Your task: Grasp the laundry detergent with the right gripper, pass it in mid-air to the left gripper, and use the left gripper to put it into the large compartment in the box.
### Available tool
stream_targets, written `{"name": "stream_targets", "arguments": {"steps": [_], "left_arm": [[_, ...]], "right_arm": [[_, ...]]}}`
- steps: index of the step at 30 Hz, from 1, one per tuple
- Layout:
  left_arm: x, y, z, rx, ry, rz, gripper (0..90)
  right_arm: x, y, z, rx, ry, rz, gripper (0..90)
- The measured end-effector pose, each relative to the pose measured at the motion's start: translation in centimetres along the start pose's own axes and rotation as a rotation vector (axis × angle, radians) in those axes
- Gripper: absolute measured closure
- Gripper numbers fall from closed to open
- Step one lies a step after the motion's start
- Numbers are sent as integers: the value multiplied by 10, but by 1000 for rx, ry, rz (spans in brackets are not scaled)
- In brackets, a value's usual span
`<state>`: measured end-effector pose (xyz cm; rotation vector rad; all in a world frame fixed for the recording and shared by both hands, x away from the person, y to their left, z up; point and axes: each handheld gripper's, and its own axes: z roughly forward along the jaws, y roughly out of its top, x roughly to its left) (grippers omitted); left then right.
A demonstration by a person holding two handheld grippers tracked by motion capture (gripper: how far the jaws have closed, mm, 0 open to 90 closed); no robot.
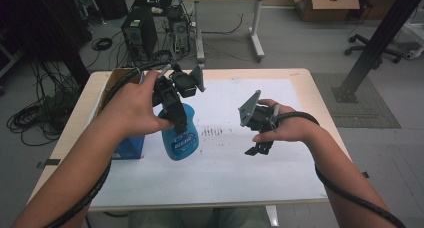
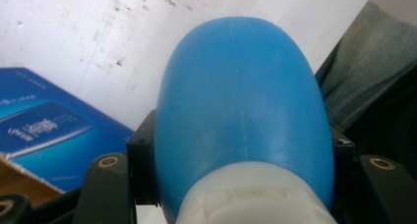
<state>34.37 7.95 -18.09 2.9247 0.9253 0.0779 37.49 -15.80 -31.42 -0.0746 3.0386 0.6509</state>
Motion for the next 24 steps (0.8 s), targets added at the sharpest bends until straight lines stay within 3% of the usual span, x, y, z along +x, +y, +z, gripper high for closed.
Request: {"name": "stream_targets", "arguments": {"steps": [3,8,9,11,12,13,18,21,22,23,24], "left_arm": [[3,-2,-5,-9,2,-32,383],[15,-8,-23,-30,17,-133,383],[15,-8,-23,-30,17,-133,383],[23,-11,-33,-33,23,-191,383],[23,-11,-33,-33,23,-191,383],[28,-12,-41,-38,20,-240,383],[41,-17,-56,-43,18,-298,383],[54,-24,-70,-49,30,-378,383],[54,-24,-70,-49,30,-378,383],[60,-28,-77,-63,39,-419,383],[60,-28,-77,-63,39,-419,383]], "right_arm": [[-1,-1,0,15,6,5,29],[-3,-2,1,34,19,10,30],[-3,-3,1,38,20,12,31],[-4,-3,1,43,25,13,31],[-4,-3,1,43,25,13,31],[-5,-4,1,44,27,17,30],[-6,-6,1,42,31,24,31],[-7,-7,2,45,38,26,31],[-8,-7,2,48,40,28,32],[-9,-8,2,52,39,27,32],[-9,-8,2,52,39,27,32]]}}
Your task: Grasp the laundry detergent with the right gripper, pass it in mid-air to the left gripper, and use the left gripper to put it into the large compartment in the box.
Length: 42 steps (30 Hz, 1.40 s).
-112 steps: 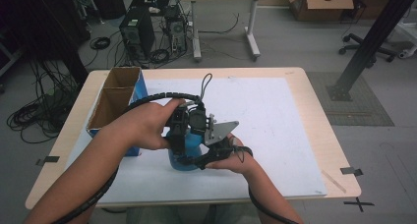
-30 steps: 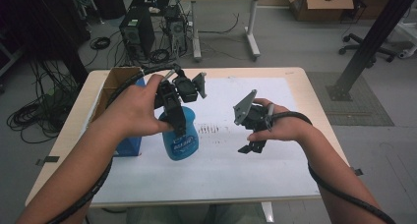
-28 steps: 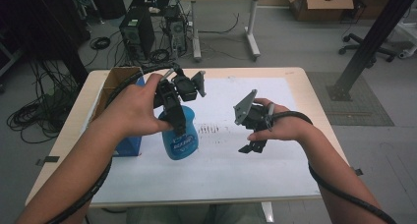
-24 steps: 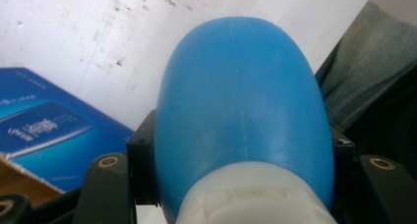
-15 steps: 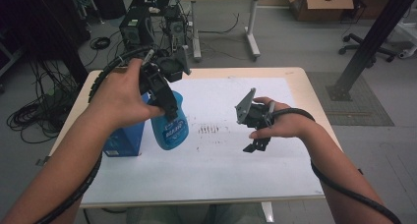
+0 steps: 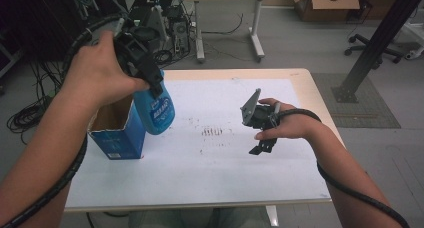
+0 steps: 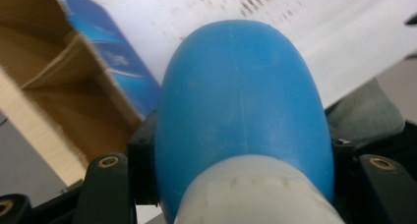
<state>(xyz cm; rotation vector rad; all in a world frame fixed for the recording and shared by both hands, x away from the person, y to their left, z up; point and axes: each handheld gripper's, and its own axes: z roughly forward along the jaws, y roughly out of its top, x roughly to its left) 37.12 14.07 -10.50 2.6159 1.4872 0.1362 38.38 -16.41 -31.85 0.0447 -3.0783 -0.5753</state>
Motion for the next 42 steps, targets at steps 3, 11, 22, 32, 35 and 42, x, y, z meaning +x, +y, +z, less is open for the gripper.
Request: {"name": "stream_targets", "arguments": {"steps": [3,11,22,32,35,42], "left_arm": [[14,-4,-13,-30,5,-92,383],[43,-7,-36,-50,13,-243,383],[70,-8,-51,-34,44,-367,383],[91,-12,-52,-38,71,-425,382],[98,-14,-49,-30,69,-448,382],[112,-19,-40,-30,54,-484,383]], "right_arm": [[-2,-1,-1,4,5,5,31],[-5,-1,0,10,14,9,31],[-7,-1,1,21,30,14,31],[-9,-2,-1,26,40,16,32],[-10,-3,-2,29,39,19,31],[-11,-4,-3,23,46,27,31]]}}
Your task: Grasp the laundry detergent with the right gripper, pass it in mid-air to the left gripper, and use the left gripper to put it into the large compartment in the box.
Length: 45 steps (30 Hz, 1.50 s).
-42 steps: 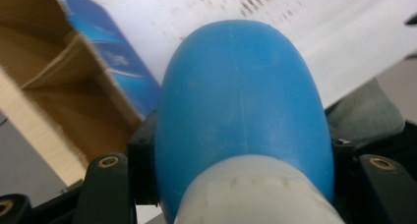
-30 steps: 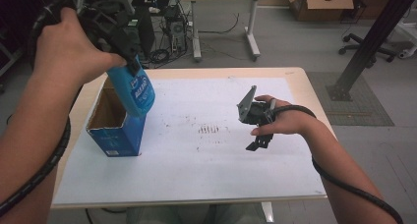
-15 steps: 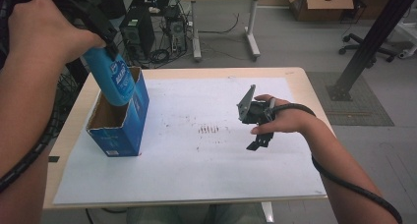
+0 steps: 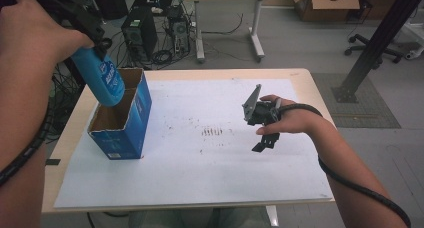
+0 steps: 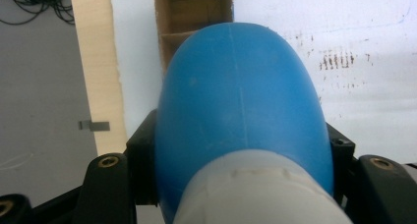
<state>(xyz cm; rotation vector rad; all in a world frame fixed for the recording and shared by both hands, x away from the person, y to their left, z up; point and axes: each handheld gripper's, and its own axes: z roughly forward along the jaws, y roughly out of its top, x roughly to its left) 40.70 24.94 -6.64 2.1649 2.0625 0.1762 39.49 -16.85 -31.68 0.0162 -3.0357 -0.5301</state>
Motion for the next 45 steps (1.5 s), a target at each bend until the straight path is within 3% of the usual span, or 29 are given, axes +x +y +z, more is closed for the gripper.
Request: {"name": "stream_targets", "arguments": {"steps": [27,45], "left_arm": [[27,1,57,31,-2,-46,382],[28,-2,111,64,2,-35,381]], "right_arm": [[2,2,-4,30,15,0,32],[4,1,-3,30,18,4,32]]}}
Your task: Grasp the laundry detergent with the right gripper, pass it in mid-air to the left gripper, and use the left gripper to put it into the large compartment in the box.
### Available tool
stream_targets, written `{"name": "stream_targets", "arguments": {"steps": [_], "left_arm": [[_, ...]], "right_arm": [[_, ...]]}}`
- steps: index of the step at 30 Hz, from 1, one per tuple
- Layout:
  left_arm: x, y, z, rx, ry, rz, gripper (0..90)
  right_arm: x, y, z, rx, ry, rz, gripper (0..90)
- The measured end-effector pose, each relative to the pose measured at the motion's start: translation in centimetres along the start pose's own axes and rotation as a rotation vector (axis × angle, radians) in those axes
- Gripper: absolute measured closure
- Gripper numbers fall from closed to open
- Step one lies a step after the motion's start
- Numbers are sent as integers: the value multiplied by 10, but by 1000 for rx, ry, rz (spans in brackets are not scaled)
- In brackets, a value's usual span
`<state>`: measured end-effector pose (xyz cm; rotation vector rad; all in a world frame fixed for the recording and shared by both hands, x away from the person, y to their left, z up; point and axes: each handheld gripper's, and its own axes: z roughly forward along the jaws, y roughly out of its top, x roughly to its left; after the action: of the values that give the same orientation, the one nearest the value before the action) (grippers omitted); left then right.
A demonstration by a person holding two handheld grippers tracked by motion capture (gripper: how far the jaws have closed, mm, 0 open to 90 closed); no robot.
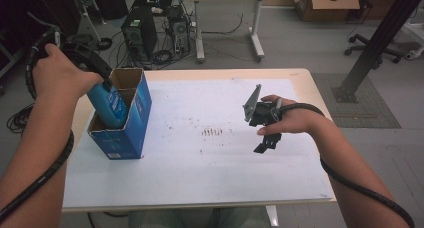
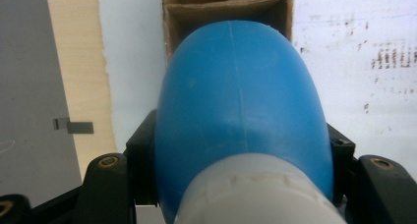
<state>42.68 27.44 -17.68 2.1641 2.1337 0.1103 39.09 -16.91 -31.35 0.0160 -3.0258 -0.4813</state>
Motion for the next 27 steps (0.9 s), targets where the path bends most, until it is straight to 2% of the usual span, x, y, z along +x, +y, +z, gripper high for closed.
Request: {"name": "stream_targets", "arguments": {"steps": [15,27], "left_arm": [[1,-2,39,34,9,18,381],[-5,-5,71,63,12,25,381]], "right_arm": [[1,1,5,3,12,-2,33],[1,1,4,3,12,-1,33]]}}
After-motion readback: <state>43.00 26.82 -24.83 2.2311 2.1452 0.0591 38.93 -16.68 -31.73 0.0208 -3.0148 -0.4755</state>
